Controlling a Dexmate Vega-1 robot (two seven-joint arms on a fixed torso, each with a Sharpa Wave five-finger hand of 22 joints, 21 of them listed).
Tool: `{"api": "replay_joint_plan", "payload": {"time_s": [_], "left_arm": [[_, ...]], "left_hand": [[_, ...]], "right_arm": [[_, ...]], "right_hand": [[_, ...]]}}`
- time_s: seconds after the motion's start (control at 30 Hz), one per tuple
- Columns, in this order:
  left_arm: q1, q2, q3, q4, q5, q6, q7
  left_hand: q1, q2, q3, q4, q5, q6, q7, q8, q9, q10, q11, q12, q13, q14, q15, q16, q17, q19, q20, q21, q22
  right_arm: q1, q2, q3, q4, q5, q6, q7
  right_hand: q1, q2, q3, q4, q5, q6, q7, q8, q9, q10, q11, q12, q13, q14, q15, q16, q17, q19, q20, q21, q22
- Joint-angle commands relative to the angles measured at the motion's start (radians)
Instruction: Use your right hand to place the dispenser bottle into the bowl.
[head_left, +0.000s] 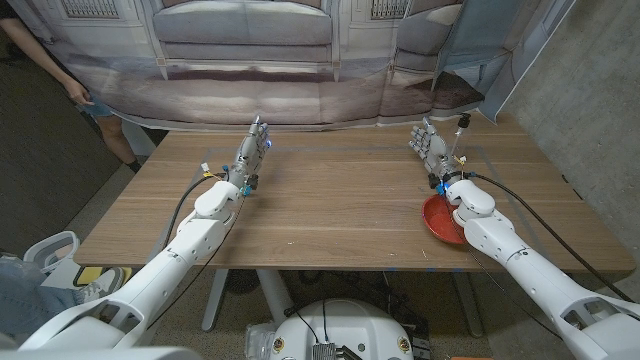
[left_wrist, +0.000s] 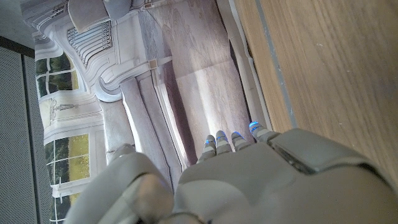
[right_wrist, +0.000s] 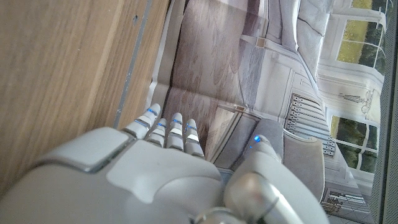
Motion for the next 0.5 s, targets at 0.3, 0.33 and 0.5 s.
{"api": "replay_joint_plan", "payload": {"time_s": [0.3,0.33,0.5], "left_arm": [[0.044,-0.121,-0.158,-0.045,0.139,0.084,-0.079],[0.045,-0.124,-0.161,-0.048,0.143,0.089,-0.082],[0.05,-0.132,-0.177,-0.068,0.165,0.113,-0.085]], "left_hand": [[0.012,0.006,-0.006,0.005,0.008,-0.007,0.0,0.006,0.001,-0.008,0.001,0.005,0.002,-0.007,0.001,0.003,0.005,-0.005,-0.055,0.003,0.002],[0.012,0.006,-0.006,0.005,0.009,-0.007,-0.001,0.006,0.001,-0.008,0.001,0.005,0.002,-0.007,0.001,0.003,0.005,-0.005,-0.055,0.003,0.002],[0.013,0.008,-0.007,0.004,0.01,-0.006,0.0,0.006,0.001,-0.006,0.003,0.005,0.002,-0.006,0.003,0.003,0.004,-0.004,-0.054,0.003,0.002]], "right_arm": [[-0.016,0.003,0.002,-0.007,-0.002,0.018,0.004],[-0.018,0.002,0.003,-0.01,-0.003,0.019,0.002],[-0.03,-0.005,0.008,-0.025,-0.004,0.023,-0.003]], "right_hand": [[0.012,-0.002,0.005,-0.003,0.005,0.003,-0.003,0.001,0.002,0.021,0.004,0.007,0.002,0.015,0.003,0.002,0.003,0.015,-0.02,0.003,0.002],[0.013,-0.001,0.005,-0.003,0.005,0.003,-0.003,0.001,0.002,0.022,0.004,0.007,0.002,0.017,0.003,0.002,0.003,0.017,-0.019,0.003,0.002],[0.017,0.0,0.006,-0.006,0.006,0.004,-0.005,0.001,0.002,0.028,0.003,0.007,0.002,0.023,0.003,0.001,0.003,0.019,-0.017,0.002,0.002]]}}
